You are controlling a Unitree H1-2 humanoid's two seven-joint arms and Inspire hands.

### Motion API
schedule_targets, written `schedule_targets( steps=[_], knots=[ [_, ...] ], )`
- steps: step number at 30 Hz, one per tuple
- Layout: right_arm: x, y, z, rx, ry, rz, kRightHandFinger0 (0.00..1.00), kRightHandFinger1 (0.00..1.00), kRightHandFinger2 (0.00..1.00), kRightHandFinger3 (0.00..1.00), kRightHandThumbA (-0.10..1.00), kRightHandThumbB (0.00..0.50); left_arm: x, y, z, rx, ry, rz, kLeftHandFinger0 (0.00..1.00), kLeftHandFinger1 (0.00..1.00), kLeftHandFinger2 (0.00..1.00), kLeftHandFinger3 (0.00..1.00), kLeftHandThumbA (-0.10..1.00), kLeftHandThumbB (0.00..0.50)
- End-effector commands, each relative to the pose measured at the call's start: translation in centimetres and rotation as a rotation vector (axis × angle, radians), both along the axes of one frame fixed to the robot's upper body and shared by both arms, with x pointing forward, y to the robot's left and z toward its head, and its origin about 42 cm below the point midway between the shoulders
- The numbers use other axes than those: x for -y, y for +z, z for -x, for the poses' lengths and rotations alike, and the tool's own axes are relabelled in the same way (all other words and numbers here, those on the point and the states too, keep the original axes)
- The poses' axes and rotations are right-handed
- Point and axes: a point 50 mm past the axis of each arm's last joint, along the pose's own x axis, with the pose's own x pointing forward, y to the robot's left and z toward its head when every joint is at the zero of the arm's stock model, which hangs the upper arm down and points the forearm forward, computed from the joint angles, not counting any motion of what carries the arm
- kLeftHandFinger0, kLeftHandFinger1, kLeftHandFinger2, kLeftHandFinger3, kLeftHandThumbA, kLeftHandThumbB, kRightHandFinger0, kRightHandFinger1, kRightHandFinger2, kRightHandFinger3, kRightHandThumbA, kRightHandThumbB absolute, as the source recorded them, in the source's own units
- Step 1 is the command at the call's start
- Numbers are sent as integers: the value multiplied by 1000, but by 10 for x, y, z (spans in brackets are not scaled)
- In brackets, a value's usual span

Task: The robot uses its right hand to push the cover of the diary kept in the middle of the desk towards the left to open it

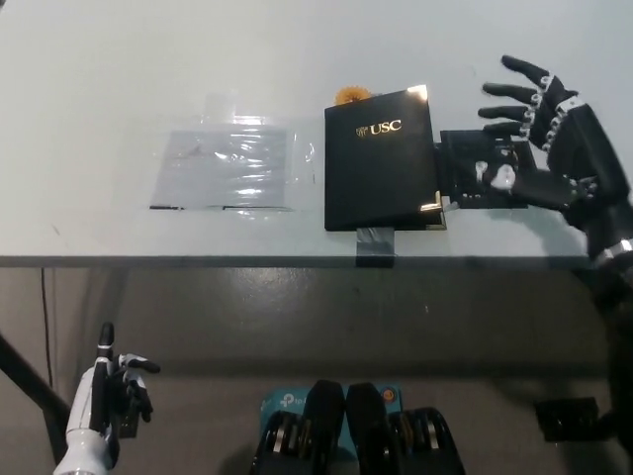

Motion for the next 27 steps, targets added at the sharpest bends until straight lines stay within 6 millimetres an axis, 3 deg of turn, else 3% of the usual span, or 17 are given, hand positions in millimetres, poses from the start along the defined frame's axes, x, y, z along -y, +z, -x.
schedule_targets(
  steps=[1,2,3,5,8,11,13,17,22,27],
  knots=[
    [-15,-2,-17,-110,-14,-234,682,751,837,924,1000,243,-1,8,-3,34,22,-2,178,168,130,308,1000,334],
    [-22,-10,-22,-161,-50,-326,695,759,845,934,1000,206,-1,8,-3,29,18,-20,184,170,121,305,1000,341],
    [-23,-11,-23,-168,-55,-339,698,760,846,937,1000,205,-1,8,-3,29,18,-23,185,170,120,304,1000,339],
    [-30,-21,-28,-226,-92,-433,711,766,840,939,1000,157,0,7,-1,29,21,-10,216,205,160,326,1000,358],
    [-37,-36,-31,-302,-137,-546,729,781,845,943,1000,118,1,6,0,31,18,-9,202,194,154,325,1000,343],
    [-48,-58,-35,-420,-201,-706,765,862,927,1000,1000,123,1,7,0,34,20,-9,179,183,143,323,1000,310],
    [-51,-62,-37,-446,-224,-752,763,882,934,1000,1000,124,1,7,-1,32,21,-11,172,186,146,322,1000,321],
    [-55,-68,-40,-470,-236,-772,729,851,878,980,1000,156,3,6,-2,38,17,2,196,197,149,322,1000,307],
    [-57,-70,-42,-471,-243,-790,720,828,850,963,1000,156,3,6,-2,30,19,-5,227,198,133,313,1000,313],
    [-62,-77,-43,-482,-254,-827,769,868,877,990,1000,132,4,7,-2,41,15,-8,162,158,100,284,1000,315]
  ],
)
